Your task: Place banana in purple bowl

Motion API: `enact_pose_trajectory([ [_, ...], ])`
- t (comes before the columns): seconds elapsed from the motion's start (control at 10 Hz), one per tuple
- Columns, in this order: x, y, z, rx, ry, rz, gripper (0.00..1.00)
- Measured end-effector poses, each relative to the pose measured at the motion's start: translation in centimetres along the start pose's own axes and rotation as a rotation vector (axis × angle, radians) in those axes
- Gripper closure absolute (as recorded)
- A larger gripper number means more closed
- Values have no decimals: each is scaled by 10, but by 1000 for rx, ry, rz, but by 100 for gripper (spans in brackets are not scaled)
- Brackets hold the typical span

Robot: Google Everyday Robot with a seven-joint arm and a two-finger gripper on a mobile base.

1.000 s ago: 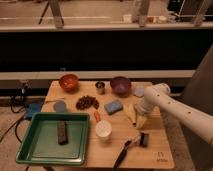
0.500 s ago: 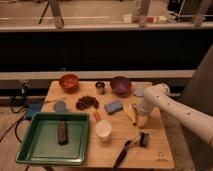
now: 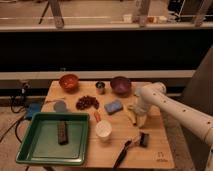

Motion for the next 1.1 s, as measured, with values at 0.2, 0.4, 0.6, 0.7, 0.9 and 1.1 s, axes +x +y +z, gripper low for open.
enact_pose_trajectory([
  [0.2, -4, 1, 1, -8, -17, -70, 20],
  [0.4, -10, 0, 3, -19, -22, -134, 20],
  [0.6, -12, 0, 5, -27, -19, -167, 20],
  [0.7, -12, 0, 7, -35, -13, -180, 20],
  [0.9, -12, 1, 8, -36, -9, -170, 27],
  [1.1, -4, 10, 2, -31, -23, -149, 50],
])
